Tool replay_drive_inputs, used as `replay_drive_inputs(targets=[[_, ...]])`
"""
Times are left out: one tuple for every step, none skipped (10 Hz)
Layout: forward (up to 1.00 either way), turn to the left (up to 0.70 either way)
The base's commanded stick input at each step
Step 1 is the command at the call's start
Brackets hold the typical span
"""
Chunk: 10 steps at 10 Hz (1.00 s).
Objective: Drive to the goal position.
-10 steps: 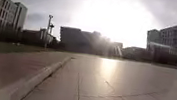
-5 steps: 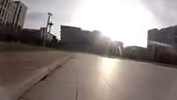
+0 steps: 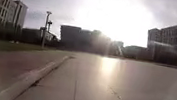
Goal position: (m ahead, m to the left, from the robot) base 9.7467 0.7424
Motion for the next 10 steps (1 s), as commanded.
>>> replay_drive_inputs(targets=[[0.7, 0.0], [0.7, 0.0], [0.7, 0.0], [0.7, 0.0], [0.7, 0.0], [0.7, 0.0], [0.7, 0.0], [0.7, 0.0], [0.7, 0.0], [0.7, 0.01]])
